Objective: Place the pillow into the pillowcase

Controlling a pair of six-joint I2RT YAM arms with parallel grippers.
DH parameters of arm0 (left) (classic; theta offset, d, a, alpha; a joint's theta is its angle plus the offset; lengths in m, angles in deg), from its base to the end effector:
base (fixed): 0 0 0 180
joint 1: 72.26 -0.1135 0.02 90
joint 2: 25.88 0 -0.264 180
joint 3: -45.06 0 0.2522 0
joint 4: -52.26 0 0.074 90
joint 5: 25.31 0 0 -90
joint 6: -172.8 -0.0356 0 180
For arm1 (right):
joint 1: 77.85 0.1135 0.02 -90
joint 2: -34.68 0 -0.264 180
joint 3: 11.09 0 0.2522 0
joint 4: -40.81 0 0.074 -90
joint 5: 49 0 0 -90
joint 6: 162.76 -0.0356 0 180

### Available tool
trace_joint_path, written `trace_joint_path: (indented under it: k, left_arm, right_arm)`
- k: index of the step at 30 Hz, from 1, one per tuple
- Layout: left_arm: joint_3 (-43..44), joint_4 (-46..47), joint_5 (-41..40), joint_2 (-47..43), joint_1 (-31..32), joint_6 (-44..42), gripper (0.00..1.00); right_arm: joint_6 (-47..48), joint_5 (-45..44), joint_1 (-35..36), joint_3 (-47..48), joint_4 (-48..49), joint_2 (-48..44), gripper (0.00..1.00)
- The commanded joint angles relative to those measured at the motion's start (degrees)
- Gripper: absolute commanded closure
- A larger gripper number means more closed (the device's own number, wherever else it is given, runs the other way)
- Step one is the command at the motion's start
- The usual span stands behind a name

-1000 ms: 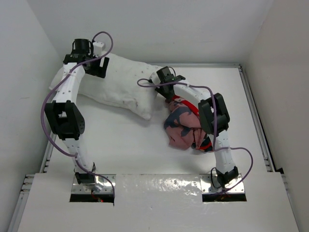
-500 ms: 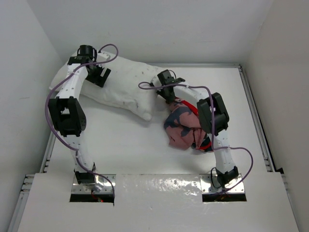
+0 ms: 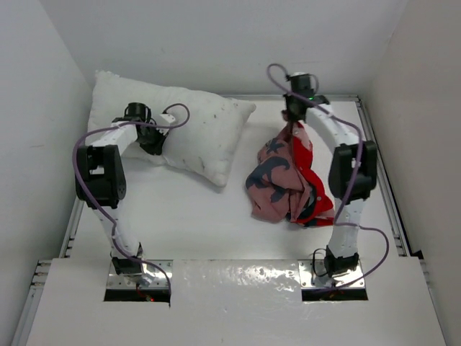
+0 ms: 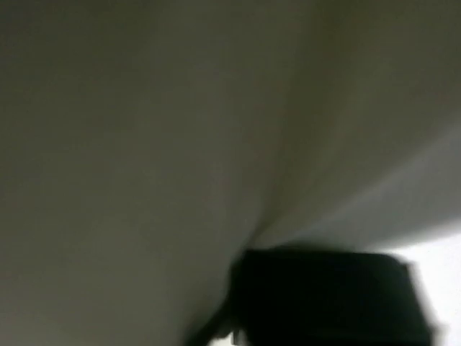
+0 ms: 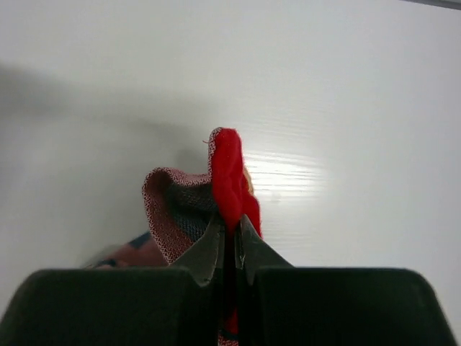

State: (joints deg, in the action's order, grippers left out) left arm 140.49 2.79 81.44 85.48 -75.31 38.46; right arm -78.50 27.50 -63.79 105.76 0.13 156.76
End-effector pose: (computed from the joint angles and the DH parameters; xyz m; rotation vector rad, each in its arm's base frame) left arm 0.4036 0.0112 0.1919 1.0069 2.4328 -0.1242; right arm 0.4744 0.1102 0.2362 -0.0580 2.3459 -0.1101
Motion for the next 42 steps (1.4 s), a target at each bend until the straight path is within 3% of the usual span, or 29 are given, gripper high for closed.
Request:
trace_joint_path:
  k: [1,8,12,13,14,16,18,20,22,24,26,27,29,35,42]
  left_arm:
    - [0.7,-3.6,9.3,1.5,0.4,0.0,1.00]
    - [-7.5,-15.5,12.8,-23.5,0.4,-5.8,1.00]
    - [-3.5,-35.4,16.3,-29.4,2.4,-7.1,1.00]
    - [-2.5,-39.1,16.6,-29.8,5.3,-8.0,0.94]
    - [-1.9,-40.0,14.8,-31.9,7.0,-5.2,0.51]
    - [-3.3,-40.1,9.2,-35.4,12.3,-1.3,0.25]
    - [-3.4,-39.5,9.2,-40.8,13.9,-7.3,0.01]
    - [-0.4,-35.5,11.1,-42.4,13.9,-6.3,0.00]
    - [2.2,-24.6,11.7,-41.0,13.9,3.3,0.00]
    - [5.9,-13.9,13.5,-36.8,13.9,15.0,0.26]
    - [9.5,-8.2,20.5,-32.8,14.0,22.2,0.56]
    - [10.6,-2.2,23.5,-28.3,14.9,30.7,0.57]
    - [14.6,4.5,28.8,-20.6,16.7,42.3,0.45]
    - [20.9,14.0,21.9,-9.9,28.3,49.3,0.30]
    - [22.4,19.4,21.3,-3.5,31.5,58.4,0.34]
  right_arm:
    - [-9.3,2.6,-3.6,-3.7,4.7,-9.8,1.00]
    - [-12.4,4.8,-3.7,-6.6,5.2,-16.2,1.00]
    - [-16.5,8.1,-3.8,-8.4,8.7,-21.5,1.00]
    - [-17.3,9.5,-3.7,-8.3,9.2,-22.3,1.00]
    - [-17.7,10.3,-3.6,-8.3,9.2,-23.5,1.00]
    - [-17.7,13.0,-3.6,-8.3,9.2,-24.6,1.00]
    - [-16.3,16.8,-3.6,-8.6,8.8,-25.3,1.00]
    - [-14.5,22.5,-3.3,-8.6,7.4,-25.4,1.00]
    - [-13.7,21.7,-1.3,-8.9,5.9,-26.2,1.00]
    - [-14.0,16.5,1.6,-11.3,5.6,-27.4,1.00]
    - [-17.3,15.5,3.4,-13.8,8.9,-29.5,1.00]
    - [-20.7,15.1,5.0,-16.3,10.6,-30.2,1.00]
    - [-24.3,14.3,7.4,-20.2,16.0,-32.2,1.00]
    - [-32.0,9.4,11.2,-24.2,24.5,-34.4,1.00]
    - [-32.1,7.3,13.2,-24.3,24.5,-33.7,1.00]
